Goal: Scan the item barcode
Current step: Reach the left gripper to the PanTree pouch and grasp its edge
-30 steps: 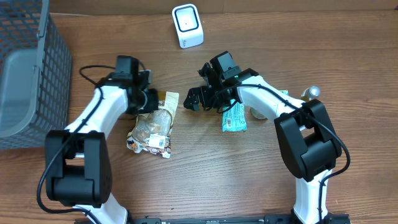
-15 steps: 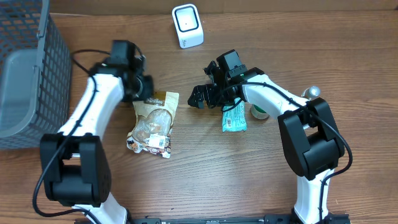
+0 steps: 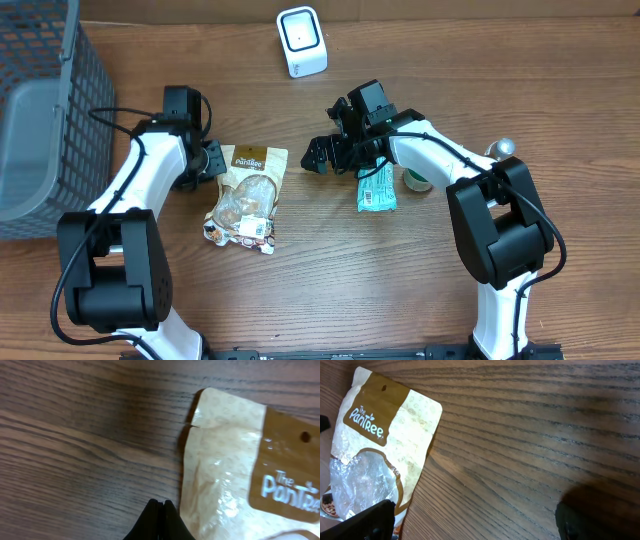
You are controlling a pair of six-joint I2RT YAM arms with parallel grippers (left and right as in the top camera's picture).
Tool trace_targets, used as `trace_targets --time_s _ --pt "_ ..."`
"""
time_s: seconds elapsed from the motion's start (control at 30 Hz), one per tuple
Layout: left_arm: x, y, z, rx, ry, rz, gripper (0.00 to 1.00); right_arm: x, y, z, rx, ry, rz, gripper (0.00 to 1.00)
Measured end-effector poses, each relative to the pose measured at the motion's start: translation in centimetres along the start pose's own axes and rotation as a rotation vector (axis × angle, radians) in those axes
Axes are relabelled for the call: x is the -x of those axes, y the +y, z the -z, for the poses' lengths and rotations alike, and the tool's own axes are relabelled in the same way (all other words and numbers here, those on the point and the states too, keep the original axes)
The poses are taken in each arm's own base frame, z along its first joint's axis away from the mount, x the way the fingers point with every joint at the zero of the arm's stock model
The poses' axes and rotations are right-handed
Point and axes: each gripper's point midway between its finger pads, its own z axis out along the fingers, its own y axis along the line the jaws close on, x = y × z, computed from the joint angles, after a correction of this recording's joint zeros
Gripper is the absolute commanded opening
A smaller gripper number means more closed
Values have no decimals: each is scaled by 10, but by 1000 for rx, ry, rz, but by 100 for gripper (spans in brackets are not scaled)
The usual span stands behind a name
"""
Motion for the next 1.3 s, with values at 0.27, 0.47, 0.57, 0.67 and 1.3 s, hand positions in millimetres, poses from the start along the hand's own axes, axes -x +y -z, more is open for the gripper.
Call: trace_targets --time_s 0.27,0.47,0.57,0.67,1.3 --pt "-1 -15 -5 -86 -4 6 7 0 0 0 1 -1 1 100" --pt "-5 -30 -3 -170 19 4 7 0 0 0 0 -2 1 100" --pt "-7 -36 -2 -188 25 -2 7 0 0 0 1 -1 1 100" --pt "-12 -46 -2 -202 32 -25 7 0 0 0 1 -1 1 100" --pt "-54 -119 4 -263 64 -229 4 0 0 0 0 2 -1 100"
